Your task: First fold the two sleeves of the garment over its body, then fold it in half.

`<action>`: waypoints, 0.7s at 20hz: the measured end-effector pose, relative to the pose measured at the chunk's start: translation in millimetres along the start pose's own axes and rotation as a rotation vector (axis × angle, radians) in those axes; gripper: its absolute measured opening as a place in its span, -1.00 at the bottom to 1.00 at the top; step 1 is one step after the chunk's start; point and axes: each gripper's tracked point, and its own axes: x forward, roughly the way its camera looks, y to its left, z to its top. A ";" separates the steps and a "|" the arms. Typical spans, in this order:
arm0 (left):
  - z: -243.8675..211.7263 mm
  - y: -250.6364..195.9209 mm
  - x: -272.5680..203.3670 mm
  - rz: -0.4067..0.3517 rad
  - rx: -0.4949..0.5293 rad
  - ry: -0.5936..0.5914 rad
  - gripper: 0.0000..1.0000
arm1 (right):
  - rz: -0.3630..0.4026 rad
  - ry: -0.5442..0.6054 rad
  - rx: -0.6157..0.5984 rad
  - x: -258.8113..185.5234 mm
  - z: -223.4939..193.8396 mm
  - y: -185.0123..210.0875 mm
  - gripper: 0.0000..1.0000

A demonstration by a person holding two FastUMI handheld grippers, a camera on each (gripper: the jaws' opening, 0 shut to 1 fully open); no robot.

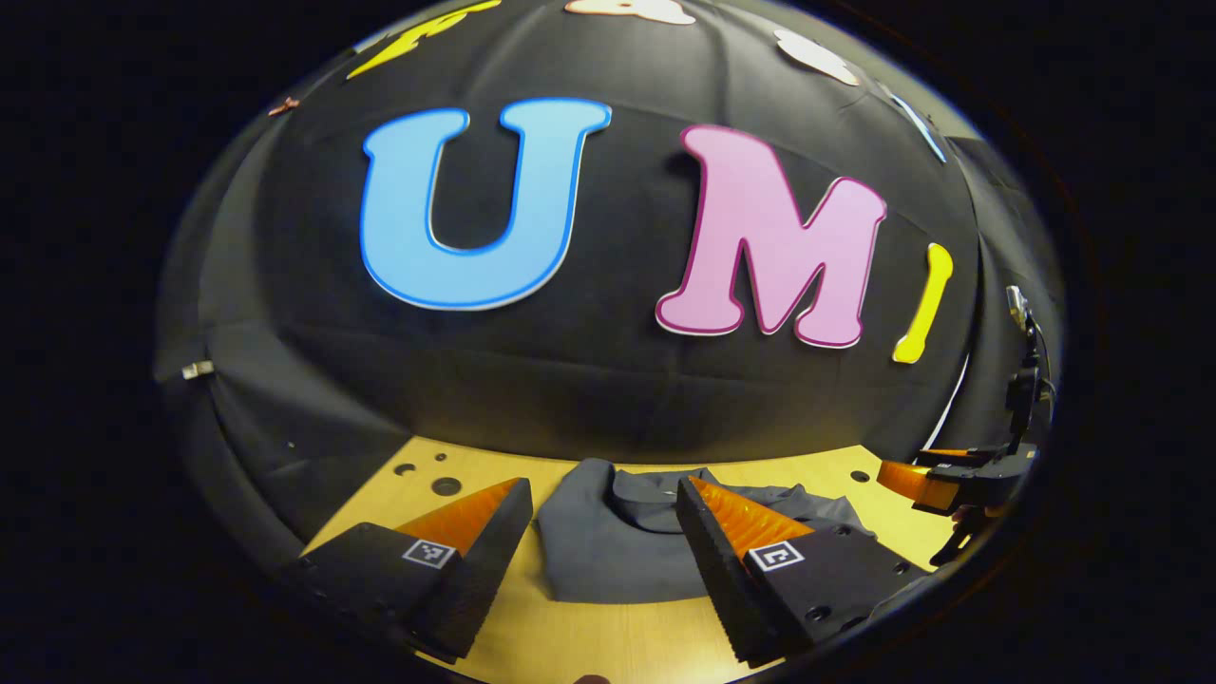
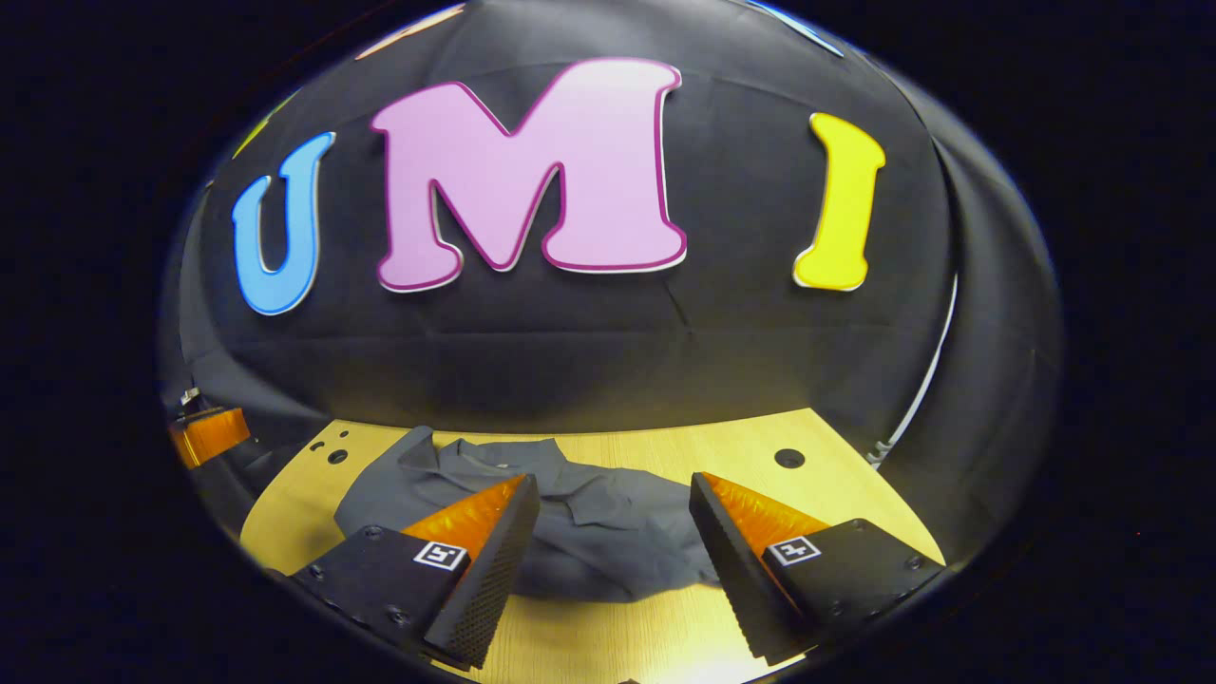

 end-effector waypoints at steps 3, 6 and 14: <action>0.8 -6.2 -58.5 -0.019 0.000 -0.031 0.92 | 0.007 -0.031 -0.013 -53.1 -4.9 16.3 0.97; -2.8 0.5 -106.5 -0.021 -0.012 -0.056 0.92 | 0.018 -0.102 -0.014 -103.4 0.2 34.1 0.96; -25.5 29.2 -185.1 0.013 0.011 -0.125 0.92 | 0.098 -0.120 -0.104 -193.3 -22.3 82.7 0.96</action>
